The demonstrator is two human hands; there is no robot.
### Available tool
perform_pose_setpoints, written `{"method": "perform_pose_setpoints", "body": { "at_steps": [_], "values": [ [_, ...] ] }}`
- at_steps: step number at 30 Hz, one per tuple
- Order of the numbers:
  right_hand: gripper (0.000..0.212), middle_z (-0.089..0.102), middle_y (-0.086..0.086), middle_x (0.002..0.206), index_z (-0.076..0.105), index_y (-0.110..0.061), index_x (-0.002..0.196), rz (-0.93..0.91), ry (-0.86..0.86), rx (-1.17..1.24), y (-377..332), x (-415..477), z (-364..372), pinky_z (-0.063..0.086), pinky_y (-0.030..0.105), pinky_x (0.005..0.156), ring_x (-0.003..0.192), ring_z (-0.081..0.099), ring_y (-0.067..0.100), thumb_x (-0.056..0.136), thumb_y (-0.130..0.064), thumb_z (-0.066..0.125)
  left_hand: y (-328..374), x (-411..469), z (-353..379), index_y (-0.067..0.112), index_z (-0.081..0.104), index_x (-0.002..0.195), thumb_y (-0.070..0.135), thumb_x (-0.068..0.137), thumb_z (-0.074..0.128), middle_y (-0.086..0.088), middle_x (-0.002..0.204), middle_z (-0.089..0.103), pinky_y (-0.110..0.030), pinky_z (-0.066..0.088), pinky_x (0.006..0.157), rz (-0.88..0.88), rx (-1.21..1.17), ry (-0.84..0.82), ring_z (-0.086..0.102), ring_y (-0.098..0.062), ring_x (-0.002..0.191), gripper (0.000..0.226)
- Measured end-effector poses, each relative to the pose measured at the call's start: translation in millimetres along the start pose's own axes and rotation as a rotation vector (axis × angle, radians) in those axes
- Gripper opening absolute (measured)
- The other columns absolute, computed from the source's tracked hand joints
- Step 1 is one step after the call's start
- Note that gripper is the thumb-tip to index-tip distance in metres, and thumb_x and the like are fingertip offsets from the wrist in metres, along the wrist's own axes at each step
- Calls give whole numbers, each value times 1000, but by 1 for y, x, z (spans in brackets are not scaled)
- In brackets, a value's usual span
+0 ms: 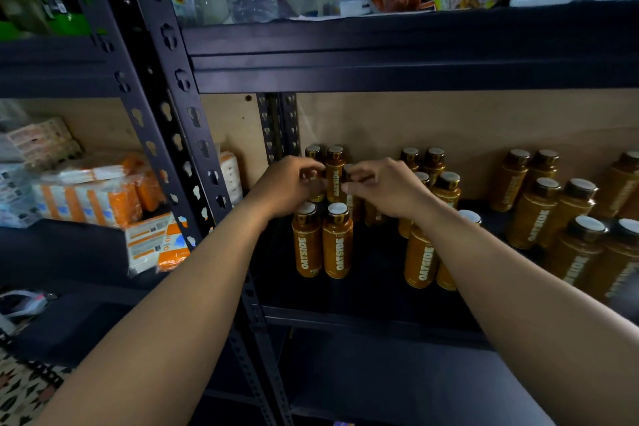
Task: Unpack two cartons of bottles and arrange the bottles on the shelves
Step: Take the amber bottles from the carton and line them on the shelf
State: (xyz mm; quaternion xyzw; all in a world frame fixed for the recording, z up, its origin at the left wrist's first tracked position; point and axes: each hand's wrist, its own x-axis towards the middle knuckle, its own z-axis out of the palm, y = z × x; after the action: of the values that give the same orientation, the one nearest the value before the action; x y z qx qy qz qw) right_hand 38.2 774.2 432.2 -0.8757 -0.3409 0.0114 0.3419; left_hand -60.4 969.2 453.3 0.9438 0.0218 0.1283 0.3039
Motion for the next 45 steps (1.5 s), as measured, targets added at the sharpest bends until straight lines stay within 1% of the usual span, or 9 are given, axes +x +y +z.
{"method": "perform_pose_setpoints", "body": {
  "at_steps": [5, 10, 16, 19, 26, 33, 38, 42, 45],
  "values": [
    [33, 70, -12, 120, 69, -31, 124, 76, 7, -78, 16, 26, -36, 47, 26, 90, 112, 62, 9, 94, -45, 68, 1, 47, 4, 29, 51, 142, 38, 96, 64, 3, 132, 60, -36, 53, 92, -60, 36, -93, 60, -15, 111, 49],
    [23, 64, -13, 108, 66, -31, 116, 112, -74, -254, 37, 47, -46, 43, 23, 74, 106, 61, 13, 97, -43, 64, -5, 92, 25, 26, 56, 135, 31, 91, 71, 1, 126, 61, -44, 52, 97, -78, 78, -186, 59, -19, 111, 47],
    [42, 51, 0, 148, 54, -18, 142, 112, -166, -393, 49, 63, -45, 41, 34, 107, 132, 50, 22, 104, -34, 56, -13, 118, 50, 23, 47, 146, 28, 88, 76, -1, 142, 57, -42, 46, 106, -141, -21, -237, 54, -23, 127, 65],
    [55, 50, 0, 151, 47, -24, 149, 157, -170, -341, 59, 68, -41, 42, 38, 111, 136, 48, 23, 98, -41, 63, -19, 126, 60, 21, 45, 148, 21, 90, 74, -5, 146, 52, -32, 46, 93, -145, -54, -241, 54, -23, 126, 65],
    [50, 58, 0, 140, 55, -23, 143, 133, -130, -302, 68, 71, -31, 46, 35, 105, 128, 53, 21, 95, -32, 69, -25, 131, 68, 14, 48, 146, 0, 92, 65, -7, 149, 48, -24, 38, 97, -126, -37, -221, 44, -24, 138, 58],
    [47, 67, -4, 127, 64, -26, 132, 121, -107, -225, 63, 72, -24, 52, 39, 99, 114, 60, 16, 88, -35, 77, -27, 123, 61, 22, 45, 146, 12, 88, 74, -3, 143, 51, -32, 45, 88, -246, -138, -220, 51, -24, 128, 65],
    [48, 65, -7, 125, 63, -28, 131, 101, -143, -186, 52, 71, -16, 49, 36, 99, 117, 58, 16, 86, -39, 78, -30, 107, 50, 21, 37, 151, 20, 86, 75, -7, 146, 48, -45, 46, 102, -343, -157, -214, 50, -28, 129, 75],
    [36, 66, -10, 115, 66, -29, 121, 77, -186, -161, 42, 72, -10, 46, 32, 89, 110, 59, 14, 87, -37, 77, -36, 93, 41, 21, 40, 145, 17, 90, 73, 0, 135, 51, -36, 44, 89, -393, -201, -148, 52, -26, 125, 65],
    [49, 67, -8, 124, 64, -24, 131, 103, -187, -86, 38, 73, -3, 41, 28, 89, 108, 57, 8, 86, -34, 80, -40, 86, 39, 25, 52, 140, 19, 88, 74, -1, 139, 57, -40, 47, 98, -367, -171, -136, 55, -22, 122, 57]
  ]
}}
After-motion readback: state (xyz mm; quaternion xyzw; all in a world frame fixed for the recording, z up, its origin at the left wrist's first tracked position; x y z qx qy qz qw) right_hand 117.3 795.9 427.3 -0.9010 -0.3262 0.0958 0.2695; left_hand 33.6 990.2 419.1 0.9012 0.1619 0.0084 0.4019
